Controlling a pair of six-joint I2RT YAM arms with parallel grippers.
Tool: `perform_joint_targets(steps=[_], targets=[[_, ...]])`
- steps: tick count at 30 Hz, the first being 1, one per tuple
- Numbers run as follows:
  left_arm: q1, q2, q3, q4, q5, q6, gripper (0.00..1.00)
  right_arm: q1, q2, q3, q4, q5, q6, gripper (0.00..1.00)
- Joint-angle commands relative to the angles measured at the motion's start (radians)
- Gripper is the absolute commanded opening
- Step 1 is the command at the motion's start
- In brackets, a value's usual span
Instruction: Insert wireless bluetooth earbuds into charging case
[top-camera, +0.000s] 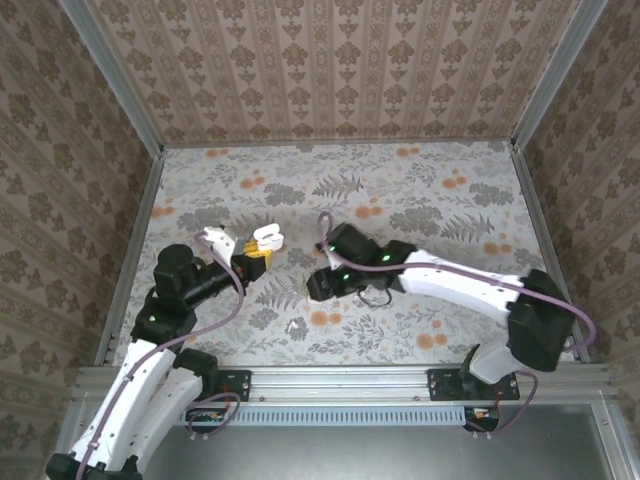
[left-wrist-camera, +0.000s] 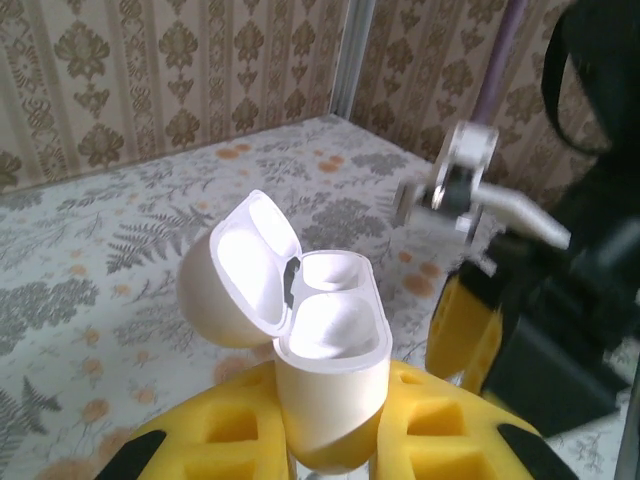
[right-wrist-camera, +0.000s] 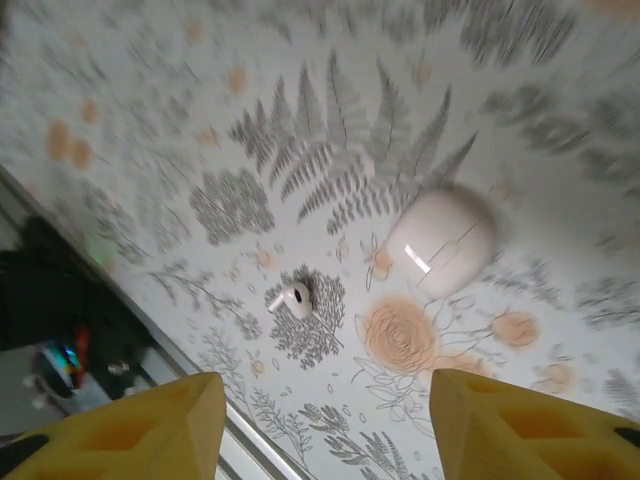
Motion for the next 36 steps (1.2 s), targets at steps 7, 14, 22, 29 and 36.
perform_joint_targets(steps=[7, 14, 22, 29, 36], targets=[[0.010, -0.106, 0.016, -0.105, -0.067, 0.037, 0.00, 0.113, 0.213, 0.105, -0.036, 0.128, 0.160, 0.49], [0.010, -0.188, 0.008, -0.148, -0.125, 0.034, 0.00, 0.158, 0.295, 0.157, -0.056, 0.121, 0.189, 0.42], [0.010, -0.205, 0.002, -0.153, -0.121, 0.018, 0.00, 0.177, 0.360, 0.229, -0.093, 0.126, 0.174, 0.39], [0.010, -0.206, -0.005, -0.138, -0.121, 0.012, 0.00, 0.178, 0.398, 0.274, -0.147, 0.130, 0.151, 0.35], [0.010, -0.205, -0.007, -0.142, -0.124, 0.018, 0.00, 0.179, 0.432, 0.305, -0.175, 0.127, 0.143, 0.35]])
